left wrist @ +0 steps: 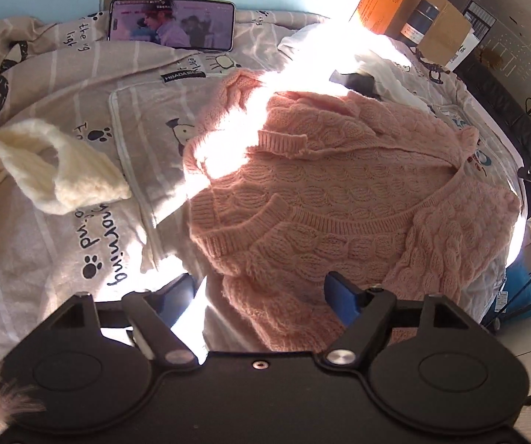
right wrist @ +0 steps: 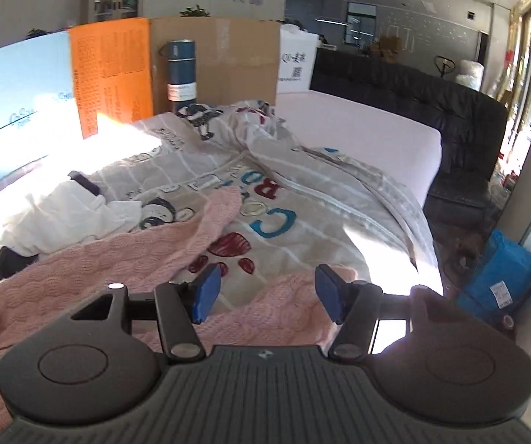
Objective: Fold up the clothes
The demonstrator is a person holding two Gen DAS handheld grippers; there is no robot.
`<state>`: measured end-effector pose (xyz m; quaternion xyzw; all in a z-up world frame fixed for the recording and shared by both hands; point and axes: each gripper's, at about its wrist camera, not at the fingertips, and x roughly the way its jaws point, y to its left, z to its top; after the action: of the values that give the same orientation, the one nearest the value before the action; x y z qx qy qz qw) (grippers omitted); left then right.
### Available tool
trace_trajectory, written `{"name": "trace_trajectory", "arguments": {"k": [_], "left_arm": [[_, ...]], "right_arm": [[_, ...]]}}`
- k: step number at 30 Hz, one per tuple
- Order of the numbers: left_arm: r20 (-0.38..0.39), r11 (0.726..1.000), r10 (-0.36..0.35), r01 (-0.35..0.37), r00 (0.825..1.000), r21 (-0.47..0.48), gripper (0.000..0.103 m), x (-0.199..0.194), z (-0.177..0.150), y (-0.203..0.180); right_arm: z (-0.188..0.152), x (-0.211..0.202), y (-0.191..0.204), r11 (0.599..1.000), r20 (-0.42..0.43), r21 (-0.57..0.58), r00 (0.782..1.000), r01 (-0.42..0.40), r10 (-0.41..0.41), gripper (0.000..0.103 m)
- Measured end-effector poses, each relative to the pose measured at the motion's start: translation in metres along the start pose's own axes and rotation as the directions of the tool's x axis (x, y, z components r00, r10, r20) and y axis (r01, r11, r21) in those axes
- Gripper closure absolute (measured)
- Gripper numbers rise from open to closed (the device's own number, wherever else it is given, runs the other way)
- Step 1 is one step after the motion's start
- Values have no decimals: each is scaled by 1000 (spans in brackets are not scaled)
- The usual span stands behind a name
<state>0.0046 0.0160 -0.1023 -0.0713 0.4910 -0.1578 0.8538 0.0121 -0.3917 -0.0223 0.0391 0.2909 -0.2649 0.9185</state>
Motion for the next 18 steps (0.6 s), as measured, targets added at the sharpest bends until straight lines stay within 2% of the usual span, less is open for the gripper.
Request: {"name": "trace_trajectory", "arguments": {"k": [2,5,6,8,10,11,12,14,18], "left_arm": [[-17,999,6,-6,1000,31,82,-2,0,-2],[-29,997,46,-44,999,63,84,-7,-2,-1],[-30,997,52,-50,998,67,79,-7,-3,1],[-16,996,49,-48,999,70,77,-10,-2,4],[35,996,43,-45,998,72,64,-17,5,3],[74,996,46,-52,996,75,50,-22,10,2],[116,995,50,-59,992,79,43,-26,16,0],[179,992,57,-75,982,98,42,-29,33,-5],[256,982,105,-140,961,124,42,-16,66,-15]], "right_arm": [[6,-9,20,996,12,-36,996,-84,84,48],[13,-17,48,966,-5,-39,966,-257,257,48],[14,-15,60,952,-26,-50,953,-303,302,48],[15,-9,85,918,-72,-71,920,-391,386,48],[14,3,111,876,-138,-45,872,-480,470,48],[13,9,124,853,-170,-29,843,-522,510,48],[12,15,134,841,-193,2,825,-541,531,48],[12,28,154,819,-235,67,788,-571,569,48],[7,52,181,809,-305,164,751,-564,586,48]]}}
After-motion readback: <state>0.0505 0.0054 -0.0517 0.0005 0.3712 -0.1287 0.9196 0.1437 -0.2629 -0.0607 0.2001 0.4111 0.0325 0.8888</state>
